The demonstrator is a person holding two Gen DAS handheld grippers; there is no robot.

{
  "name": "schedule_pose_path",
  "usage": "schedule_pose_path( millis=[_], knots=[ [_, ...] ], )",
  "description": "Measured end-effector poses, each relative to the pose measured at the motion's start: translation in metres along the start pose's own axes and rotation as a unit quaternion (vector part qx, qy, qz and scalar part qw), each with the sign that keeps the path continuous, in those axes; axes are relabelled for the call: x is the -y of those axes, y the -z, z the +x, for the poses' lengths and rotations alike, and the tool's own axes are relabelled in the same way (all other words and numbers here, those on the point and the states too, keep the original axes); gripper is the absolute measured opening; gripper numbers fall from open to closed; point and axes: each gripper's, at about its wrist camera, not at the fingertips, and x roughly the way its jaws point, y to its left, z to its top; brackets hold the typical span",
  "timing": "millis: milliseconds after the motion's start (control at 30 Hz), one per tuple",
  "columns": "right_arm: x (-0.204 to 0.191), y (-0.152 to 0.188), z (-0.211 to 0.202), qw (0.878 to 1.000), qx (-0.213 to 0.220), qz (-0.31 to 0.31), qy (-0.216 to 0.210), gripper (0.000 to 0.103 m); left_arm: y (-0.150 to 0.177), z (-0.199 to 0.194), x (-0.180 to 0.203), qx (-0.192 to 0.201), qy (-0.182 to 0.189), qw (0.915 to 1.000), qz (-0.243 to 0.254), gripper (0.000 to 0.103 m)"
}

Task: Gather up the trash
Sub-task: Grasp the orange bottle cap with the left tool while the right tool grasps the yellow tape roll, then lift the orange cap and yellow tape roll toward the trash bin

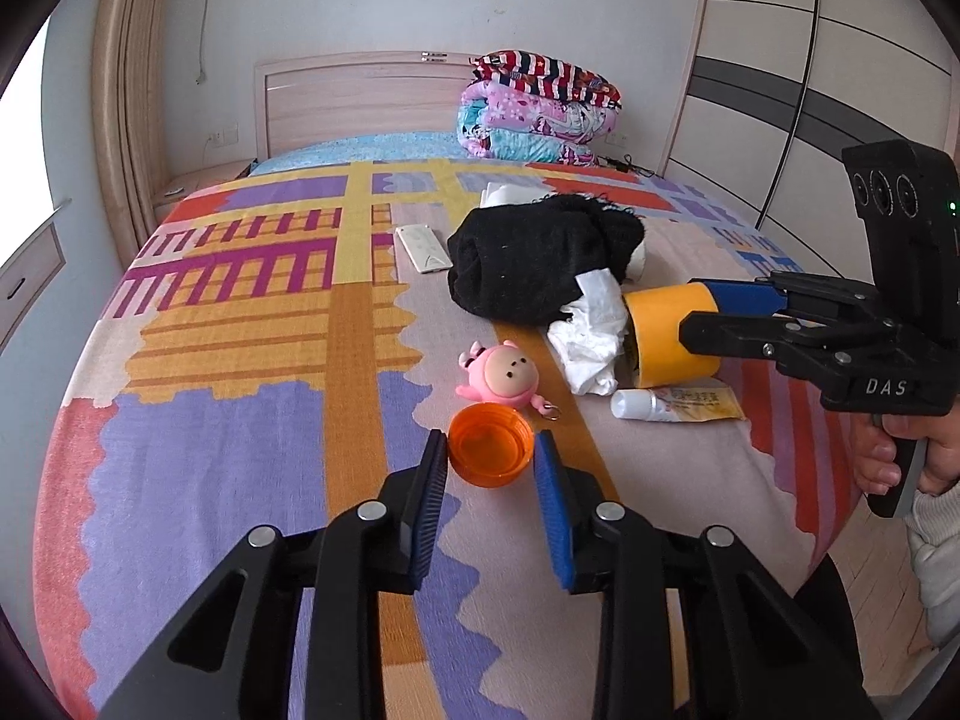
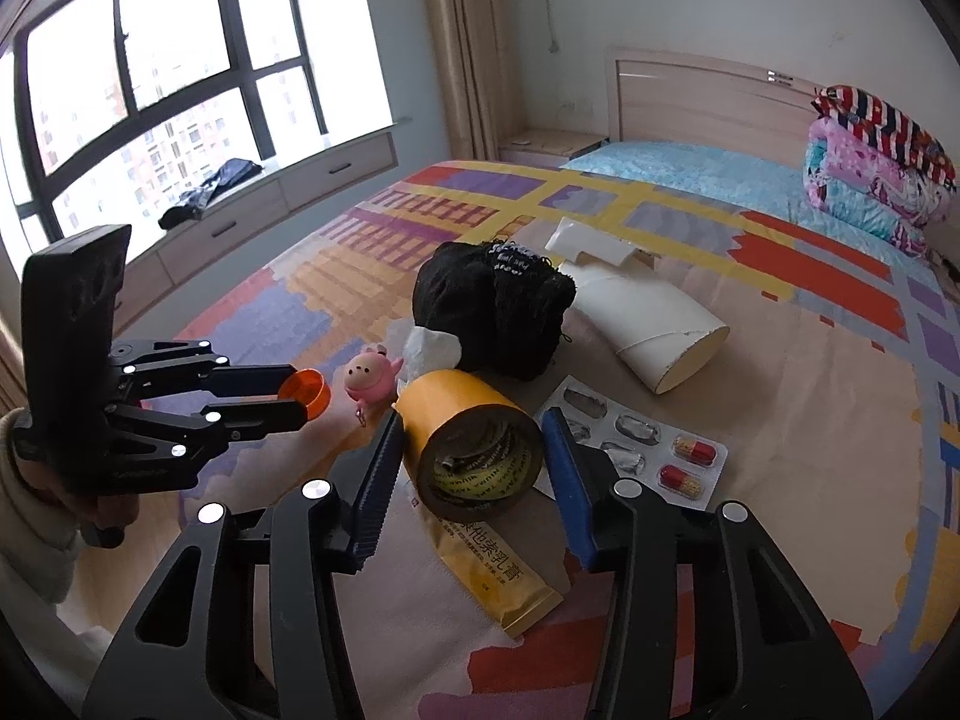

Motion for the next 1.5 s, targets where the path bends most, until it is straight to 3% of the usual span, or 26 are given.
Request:
schedule_pose_path(
  millis=[133,167,200,233,433,467,500,533,567,833,967,1033,1100,1500],
  knots=[
    [-0.002,-0.002,-0.013,1.000,0.014,0.001,0.006,0.045,0.002,-0.011,0.004,0.006,-0.001,1.0000,0.000,0.029],
    [-0.003,-0.002,-0.015,1.000,0.017,0.000,0.005,0.010,0.002,-0.015,0.005,0.008,-0.002,1.0000,-0.001,0.029],
    [-0.005,-0.003,-0.019,1.000,0.019,0.000,0.001,0.002,0.002,-0.017,0.007,0.010,-0.003,0.9999,0.000,0.029],
    [-0.006,-0.003,-0.023,1.000,0.022,0.000,0.007,0.002,0.003,-0.020,0.008,0.013,-0.003,0.9999,0.000,0.029],
    [-0.004,0.004,-0.031,0.999,0.024,0.013,0.028,0.005,0.006,-0.033,0.019,0.018,0.003,0.9998,0.003,0.029],
    [-0.003,0.006,-0.033,0.999,0.028,0.016,0.031,0.026,0.007,-0.036,0.021,0.021,0.005,0.9998,0.005,0.029],
    [-0.002,0.008,-0.038,0.998,0.038,0.020,0.038,0.066,0.008,-0.039,0.023,0.022,0.005,0.9997,0.006,0.029],
    [0.000,0.010,-0.041,0.998,0.046,0.023,0.045,0.079,0.008,-0.041,0.024,0.022,0.007,0.9997,0.005,0.029],
    [0.001,0.011,-0.044,0.997,0.054,0.027,0.051,0.081,0.008,-0.041,0.025,0.022,0.007,0.9997,0.005,0.029],
    [0.001,0.014,-0.023,0.998,0.024,0.032,0.038,0.081,0.012,-0.039,0.027,0.018,0.015,0.9997,-0.001,0.029],
    [0.002,0.017,-0.005,0.998,-0.003,0.035,0.052,0.080,0.012,-0.035,0.027,0.016,0.018,0.9997,-0.001,0.029],
    [0.005,0.018,0.000,0.998,-0.010,0.042,0.053,0.069,0.012,-0.035,0.027,0.016,0.020,0.9997,-0.001,0.029],
    [0.008,0.020,0.003,0.997,-0.016,0.050,0.048,0.048,0.012,-0.034,0.027,0.015,0.022,0.9997,-0.001,0.029],
    [-0.007,0.021,-0.040,0.998,0.019,0.043,0.047,0.047,0.015,-0.048,0.043,0.021,0.026,0.9993,0.013,0.029]
  ],
)
